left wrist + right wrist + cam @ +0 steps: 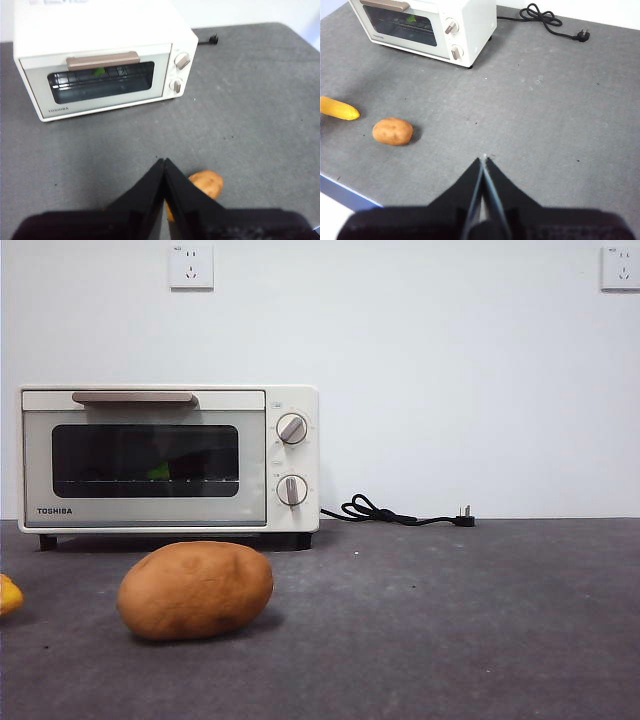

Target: Take the eggplant from the table,put the eggplant in the oven

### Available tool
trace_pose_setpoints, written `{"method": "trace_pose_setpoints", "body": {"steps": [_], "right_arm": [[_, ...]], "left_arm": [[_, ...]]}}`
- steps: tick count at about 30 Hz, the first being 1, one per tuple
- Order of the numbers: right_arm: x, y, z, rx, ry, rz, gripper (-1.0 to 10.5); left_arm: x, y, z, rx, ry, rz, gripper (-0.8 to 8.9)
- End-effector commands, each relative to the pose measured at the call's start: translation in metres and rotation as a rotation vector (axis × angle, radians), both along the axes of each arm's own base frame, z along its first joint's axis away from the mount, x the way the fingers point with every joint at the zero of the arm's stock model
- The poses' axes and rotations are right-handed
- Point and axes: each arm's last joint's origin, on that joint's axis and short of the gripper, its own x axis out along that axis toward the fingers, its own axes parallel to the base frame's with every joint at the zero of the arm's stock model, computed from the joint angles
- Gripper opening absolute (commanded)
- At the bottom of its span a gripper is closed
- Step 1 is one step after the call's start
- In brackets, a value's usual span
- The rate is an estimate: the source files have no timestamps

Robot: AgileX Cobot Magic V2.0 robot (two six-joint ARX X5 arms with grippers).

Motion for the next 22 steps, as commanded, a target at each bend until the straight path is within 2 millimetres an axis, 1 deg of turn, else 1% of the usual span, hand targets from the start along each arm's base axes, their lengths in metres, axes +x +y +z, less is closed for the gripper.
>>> {"method": "trace_pose_setpoints", "body": {"steps": [1, 7, 22], "right_arm": [[-0.0002, -0.0001, -0.0038, -0.016, 0.028, -0.001, -0.1], [-0.0003, -0.0001, -0.0037, -0.015, 0.027, -0.001, -0.1], [-0.0002, -0.0002, -0.0037, -0.017, 0.026, -0.004, 0.0]], "left_arm": [[-0.0027, -0.0001, -0.0010, -0.002, 0.000, -0.001, -0.05], [-0.0028, -0.0001, -0.0035, -0.002, 0.035, -0.002, -0.05], [0.0001, -0.0001, -0.0034, -0.002, 0.039, -0.002, -0.04]]}}
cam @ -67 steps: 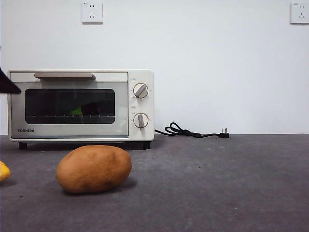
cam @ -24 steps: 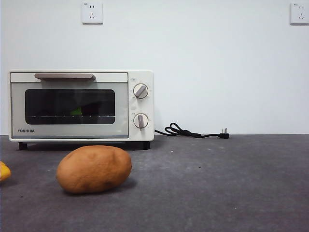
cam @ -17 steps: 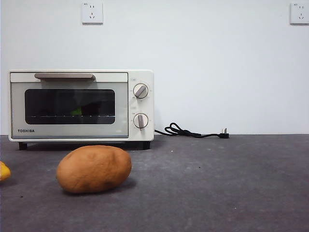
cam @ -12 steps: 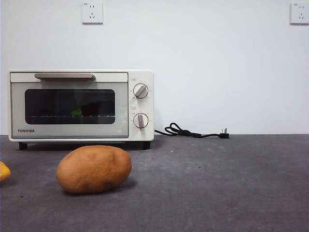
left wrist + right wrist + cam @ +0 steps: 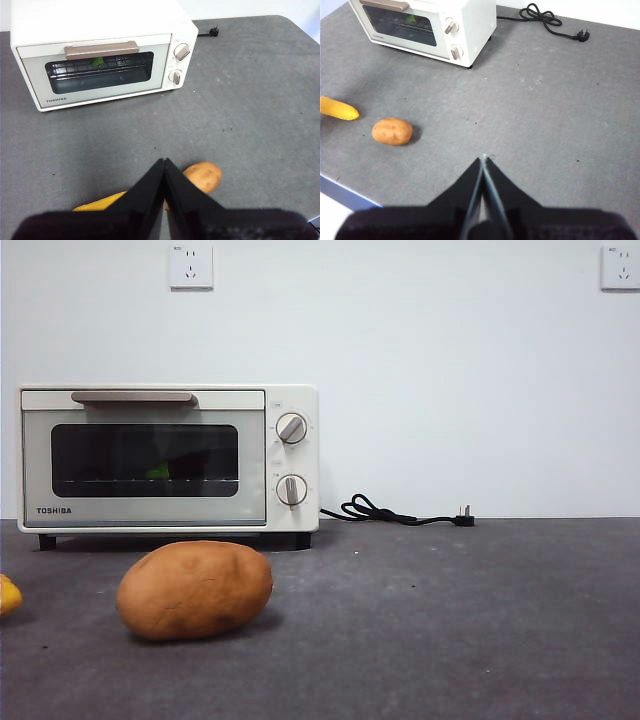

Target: Take the eggplant from the table,put the eggplant in the oven

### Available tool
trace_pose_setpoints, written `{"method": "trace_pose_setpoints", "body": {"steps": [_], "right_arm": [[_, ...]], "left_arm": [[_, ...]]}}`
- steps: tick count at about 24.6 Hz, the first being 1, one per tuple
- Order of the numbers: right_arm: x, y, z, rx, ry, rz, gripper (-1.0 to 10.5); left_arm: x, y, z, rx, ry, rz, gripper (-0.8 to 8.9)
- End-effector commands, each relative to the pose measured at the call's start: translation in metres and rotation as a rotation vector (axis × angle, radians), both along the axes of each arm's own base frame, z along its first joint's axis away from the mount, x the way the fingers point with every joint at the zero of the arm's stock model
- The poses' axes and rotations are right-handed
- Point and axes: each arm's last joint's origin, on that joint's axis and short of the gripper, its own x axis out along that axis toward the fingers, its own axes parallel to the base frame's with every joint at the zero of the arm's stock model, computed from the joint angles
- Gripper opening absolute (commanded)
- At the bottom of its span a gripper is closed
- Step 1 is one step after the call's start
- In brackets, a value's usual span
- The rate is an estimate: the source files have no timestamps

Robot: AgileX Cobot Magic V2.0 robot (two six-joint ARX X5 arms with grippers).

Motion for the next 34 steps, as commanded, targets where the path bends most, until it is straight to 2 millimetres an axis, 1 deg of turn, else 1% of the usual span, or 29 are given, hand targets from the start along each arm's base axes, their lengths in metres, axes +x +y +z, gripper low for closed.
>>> {"method": "trace_pose_setpoints", "body": {"steps": [1, 21, 30, 34], "right_arm": [[0.000, 0.000, -0.004, -0.017, 0.026, -0.004, 0.0], [0.000, 0.000, -0.004, -0.017, 0.026, -0.004, 0.0], [0.000, 0.000, -0.004, -0.017, 0.026, -0.004, 0.0], [0.000, 0.000, -0.004, -0.017, 0.026, -0.004, 0.0]], "left_arm": [[0.001, 0.000, 0.000, -0.002, -0.001, -0.002, -0.04], [0.003, -0.001, -0.001, -0.025, 0.011, -0.031, -0.04], [0.008, -0.001, 0.009, -0.014, -0.108, -0.044, -0.04], [0.005, -0.001, 0.019, 0.054, -0.257, -0.071, -0.04]]}}
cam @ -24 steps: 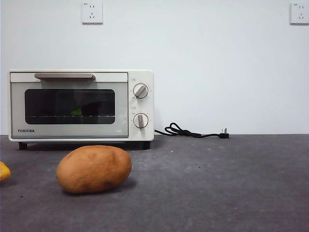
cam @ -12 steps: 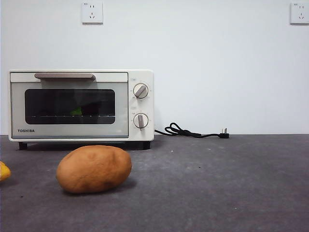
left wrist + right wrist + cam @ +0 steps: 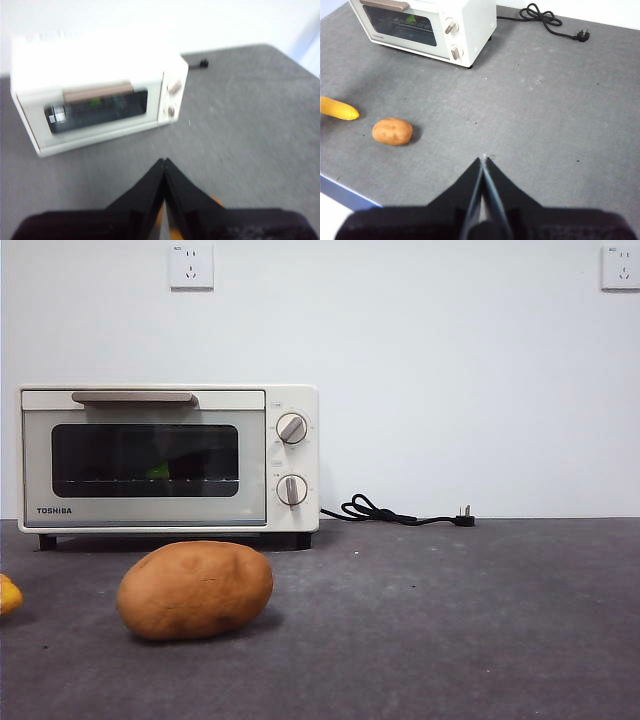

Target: Take the eggplant from the table,put the eggplant in the oven

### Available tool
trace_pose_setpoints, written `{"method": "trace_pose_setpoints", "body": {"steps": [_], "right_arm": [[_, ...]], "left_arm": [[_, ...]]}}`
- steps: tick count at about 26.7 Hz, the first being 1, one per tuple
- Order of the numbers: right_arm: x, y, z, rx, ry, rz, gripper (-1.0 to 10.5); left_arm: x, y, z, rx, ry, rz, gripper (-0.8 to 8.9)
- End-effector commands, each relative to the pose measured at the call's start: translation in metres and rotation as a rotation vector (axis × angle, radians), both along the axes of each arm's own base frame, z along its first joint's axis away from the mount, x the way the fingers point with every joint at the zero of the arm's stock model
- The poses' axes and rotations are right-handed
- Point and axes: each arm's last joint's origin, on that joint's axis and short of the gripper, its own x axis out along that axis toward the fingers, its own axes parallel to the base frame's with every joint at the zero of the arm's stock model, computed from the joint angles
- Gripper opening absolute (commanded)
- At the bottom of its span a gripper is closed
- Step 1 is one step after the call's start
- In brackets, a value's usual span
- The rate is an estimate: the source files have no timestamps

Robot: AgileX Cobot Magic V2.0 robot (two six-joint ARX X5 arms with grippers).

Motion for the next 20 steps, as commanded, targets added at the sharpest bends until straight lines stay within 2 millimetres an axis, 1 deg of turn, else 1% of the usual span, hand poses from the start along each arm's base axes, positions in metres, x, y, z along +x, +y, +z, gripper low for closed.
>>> {"method": "trace_pose_setpoints", "body": {"steps": [1, 7, 9, 11, 13, 16, 20], "right_arm": [[0.000, 0.000, -0.004, -0.017, 0.026, -0.004, 0.0], [0.000, 0.000, -0.004, -0.017, 0.026, -0.004, 0.0], [0.000, 0.000, -0.004, -0.017, 0.026, -0.004, 0.0], [0.000, 0.000, -0.004, -0.017, 0.025, -0.004, 0.0], [0.000, 0.000, -0.004, -0.017, 0.026, -0.004, 0.0], [0.000, 0.000, -0.004, -0.017, 0.026, -0.004, 0.0], [0.000, 0.000, -0.004, -0.017, 0.026, -0.005, 0.0]], "left_arm": [[-0.005, 0.000, 0.008, 0.080, -0.146, -0.030, -0.04], [-0.028, 0.001, 0.023, 0.181, -0.419, 0.000, -0.04], [-0.034, 0.001, 0.023, 0.214, -0.495, 0.021, -0.04], [-0.037, 0.001, 0.019, 0.244, -0.562, 0.039, -0.04], [-0.038, 0.002, 0.011, 0.268, -0.622, 0.053, -0.04], [-0.033, 0.002, -0.010, 0.281, -0.686, 0.068, -0.04], [-0.019, 0.004, -0.048, 0.266, -0.677, 0.071, -0.04]]}}
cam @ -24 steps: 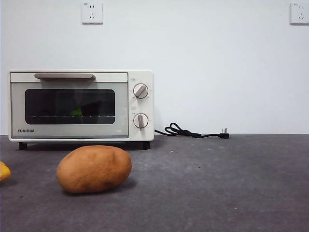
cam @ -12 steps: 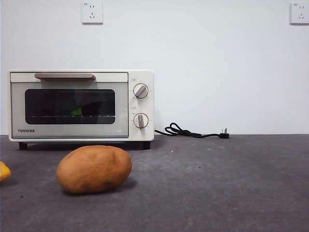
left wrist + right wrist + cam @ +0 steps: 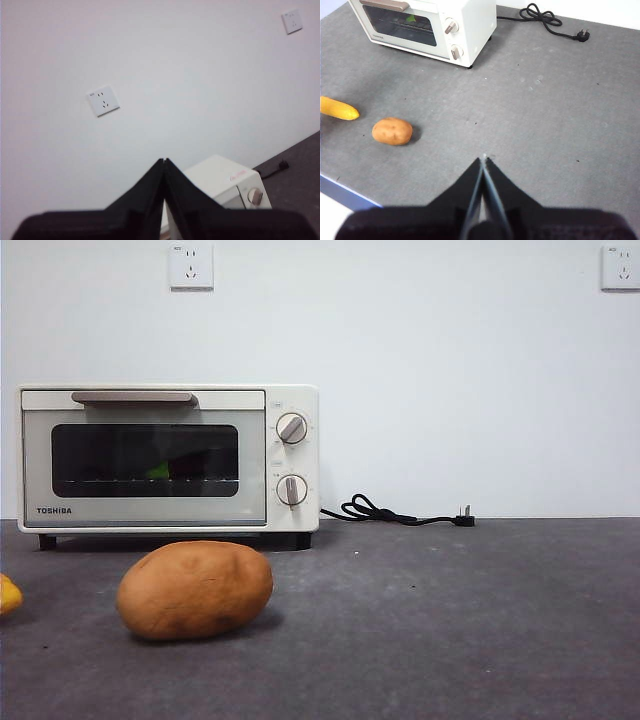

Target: Take the eggplant from the table,put the eggplant in the oven

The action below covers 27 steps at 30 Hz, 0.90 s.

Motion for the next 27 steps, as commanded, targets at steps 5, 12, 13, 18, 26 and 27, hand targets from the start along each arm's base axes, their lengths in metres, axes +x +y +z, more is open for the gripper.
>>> {"method": "trace_pose_setpoints", "body": {"steps": [5, 12, 13, 18, 26, 27], "right_arm": [[0.000, -0.001, -0.004, -0.023, 0.020, -0.016, 0.0], [0.000, -0.001, -0.004, -0.023, 0.020, -0.016, 0.0], [0.000, -0.001, -0.004, -0.023, 0.020, -0.016, 0.0], [0.000, -0.001, -0.004, -0.023, 0.020, -0.016, 0.0], [0.000, -0.001, -0.004, -0.023, 0.020, -0.016, 0.0], [0.000, -0.001, -0.004, -0.023, 0.020, -0.016, 0.0]], "left_arm": [[0.027, 0.003, -0.070, -0.027, 0.139, 0.001, -0.04], [0.043, 0.004, -0.133, -0.082, 0.273, -0.005, -0.04], [0.044, 0.004, -0.141, -0.089, 0.284, -0.005, -0.04], [0.047, 0.005, -0.173, -0.137, 0.335, -0.007, -0.04], [0.056, 0.006, -0.219, -0.222, 0.446, 0.003, -0.04], [0.058, 0.006, -0.224, -0.234, 0.464, 0.005, -0.04]]}}
